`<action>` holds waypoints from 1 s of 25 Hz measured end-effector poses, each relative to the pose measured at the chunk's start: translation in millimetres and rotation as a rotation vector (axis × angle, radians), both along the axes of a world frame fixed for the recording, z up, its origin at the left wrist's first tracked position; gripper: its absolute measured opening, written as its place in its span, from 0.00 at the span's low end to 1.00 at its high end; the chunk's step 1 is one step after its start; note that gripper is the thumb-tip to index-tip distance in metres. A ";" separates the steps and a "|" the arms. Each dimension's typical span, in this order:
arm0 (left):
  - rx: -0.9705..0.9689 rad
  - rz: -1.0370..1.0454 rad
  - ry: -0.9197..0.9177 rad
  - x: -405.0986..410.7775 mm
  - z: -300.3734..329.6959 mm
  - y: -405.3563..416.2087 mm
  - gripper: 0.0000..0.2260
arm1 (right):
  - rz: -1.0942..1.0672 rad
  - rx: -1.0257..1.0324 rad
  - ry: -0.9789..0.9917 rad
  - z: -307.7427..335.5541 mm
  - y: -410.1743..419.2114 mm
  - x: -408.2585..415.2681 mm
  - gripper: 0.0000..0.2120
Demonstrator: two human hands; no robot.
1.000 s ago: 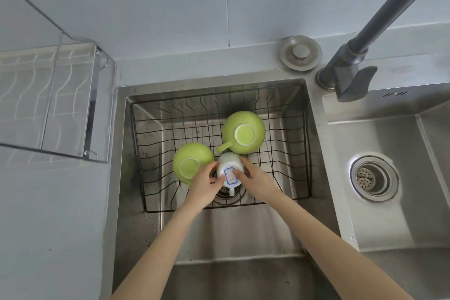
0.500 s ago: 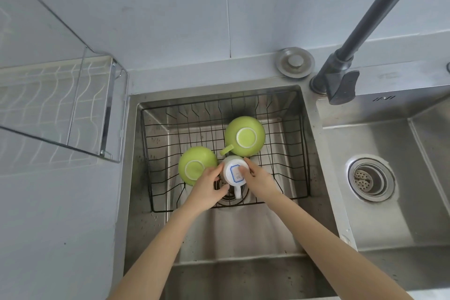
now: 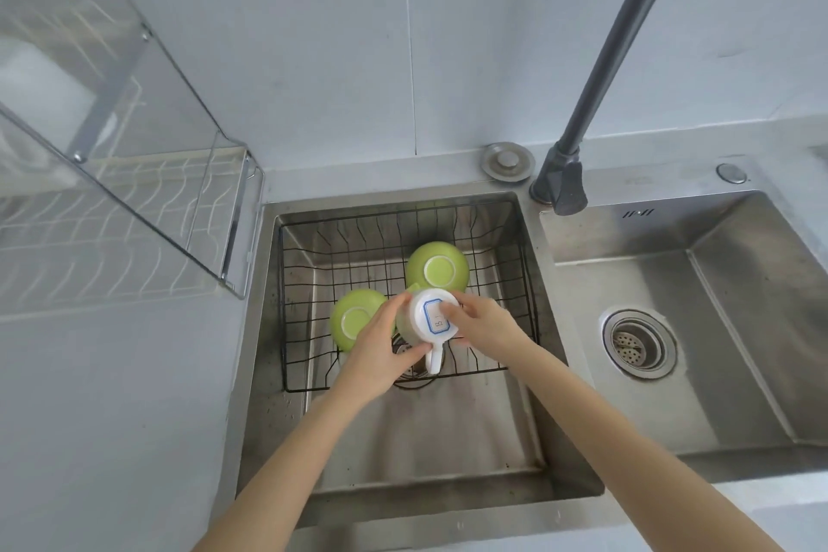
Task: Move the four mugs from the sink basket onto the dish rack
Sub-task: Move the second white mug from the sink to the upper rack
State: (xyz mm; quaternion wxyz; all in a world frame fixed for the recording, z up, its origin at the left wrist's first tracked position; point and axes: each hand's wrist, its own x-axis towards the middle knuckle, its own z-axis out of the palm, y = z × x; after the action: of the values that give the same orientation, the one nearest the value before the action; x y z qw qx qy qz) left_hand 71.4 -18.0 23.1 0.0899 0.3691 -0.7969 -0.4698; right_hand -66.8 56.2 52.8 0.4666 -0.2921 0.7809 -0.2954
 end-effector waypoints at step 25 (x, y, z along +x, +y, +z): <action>-0.073 -0.012 0.325 153.0 138.1 -24.8 0.21 | 0.286 -0.492 0.415 135.7 7.5 130.5 0.24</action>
State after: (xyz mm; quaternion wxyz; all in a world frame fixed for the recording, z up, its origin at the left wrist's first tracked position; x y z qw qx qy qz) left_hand 224.3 -42.7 161.2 0.2283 0.2798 -0.7906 -0.4945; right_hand 63.7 63.7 188.4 0.2502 -0.5560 0.7158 -0.3406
